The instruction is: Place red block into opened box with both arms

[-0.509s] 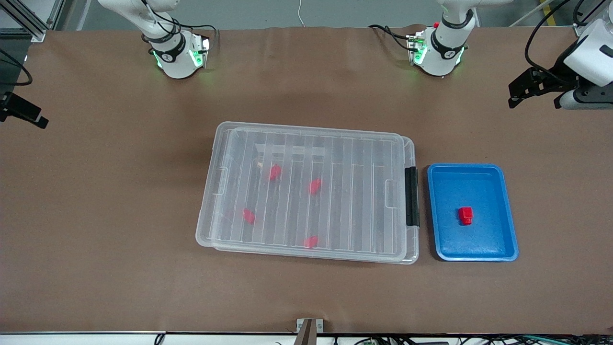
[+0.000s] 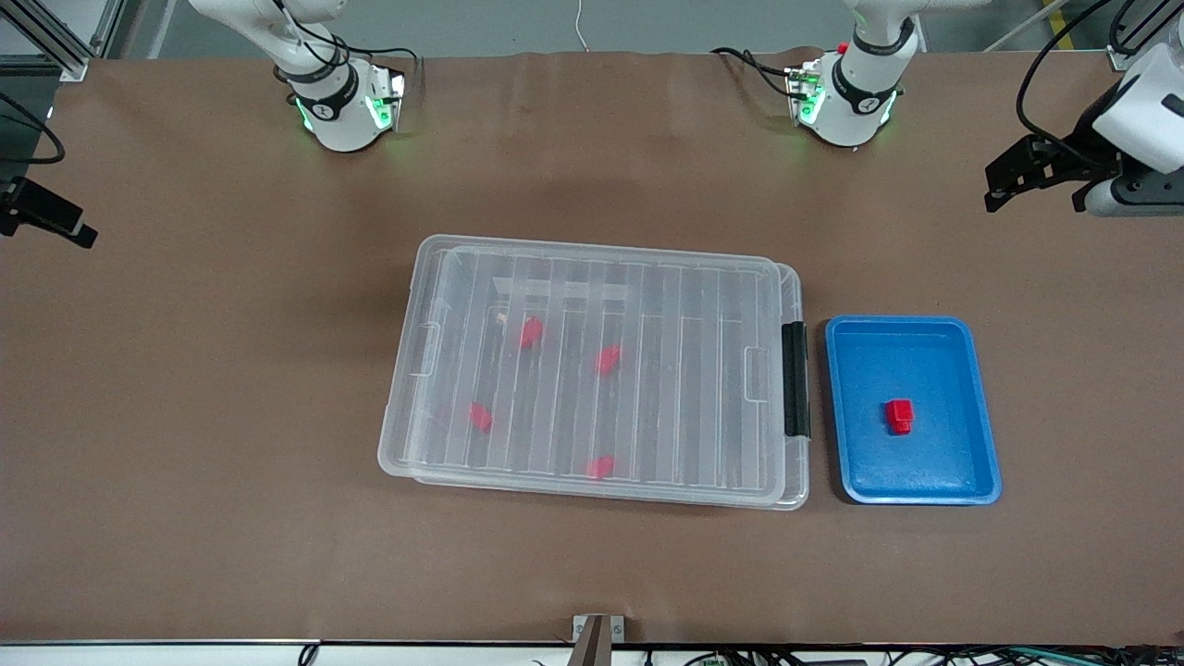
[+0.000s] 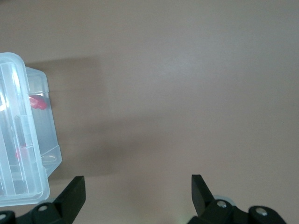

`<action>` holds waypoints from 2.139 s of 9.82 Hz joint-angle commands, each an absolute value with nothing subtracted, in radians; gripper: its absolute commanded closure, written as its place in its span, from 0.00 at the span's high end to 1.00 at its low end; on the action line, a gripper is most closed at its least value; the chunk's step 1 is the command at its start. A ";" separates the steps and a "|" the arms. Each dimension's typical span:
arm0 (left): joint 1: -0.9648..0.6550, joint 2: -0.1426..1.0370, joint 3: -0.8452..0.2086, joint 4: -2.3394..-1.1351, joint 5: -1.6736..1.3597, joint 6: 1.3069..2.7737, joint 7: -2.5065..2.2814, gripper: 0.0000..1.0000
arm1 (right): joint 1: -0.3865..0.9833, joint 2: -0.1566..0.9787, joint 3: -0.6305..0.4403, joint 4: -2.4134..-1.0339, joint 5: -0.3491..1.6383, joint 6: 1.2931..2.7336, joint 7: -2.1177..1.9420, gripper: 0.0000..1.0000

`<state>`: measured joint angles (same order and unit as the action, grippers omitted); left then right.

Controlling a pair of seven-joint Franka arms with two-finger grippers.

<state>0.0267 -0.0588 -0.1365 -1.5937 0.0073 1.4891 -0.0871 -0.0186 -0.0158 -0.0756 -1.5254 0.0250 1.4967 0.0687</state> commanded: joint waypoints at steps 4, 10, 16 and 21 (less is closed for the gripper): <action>0.063 0.307 -0.138 -1.606 0.058 1.736 -0.097 1.00 | 0.262 0.145 -0.060 -1.534 0.040 1.572 0.154 1.00; 0.083 0.606 -0.138 -1.666 0.064 2.123 -0.095 1.00 | 0.452 0.383 -0.061 -1.633 -0.032 1.877 0.410 1.00; 0.100 0.764 -0.135 -1.631 0.086 2.258 -0.094 0.96 | 0.459 0.365 -0.063 -1.756 -0.116 1.944 0.394 1.00; 0.140 0.753 -0.138 -1.637 0.089 2.241 -0.066 0.00 | 0.428 0.353 -0.066 -1.756 -0.123 1.921 0.338 1.00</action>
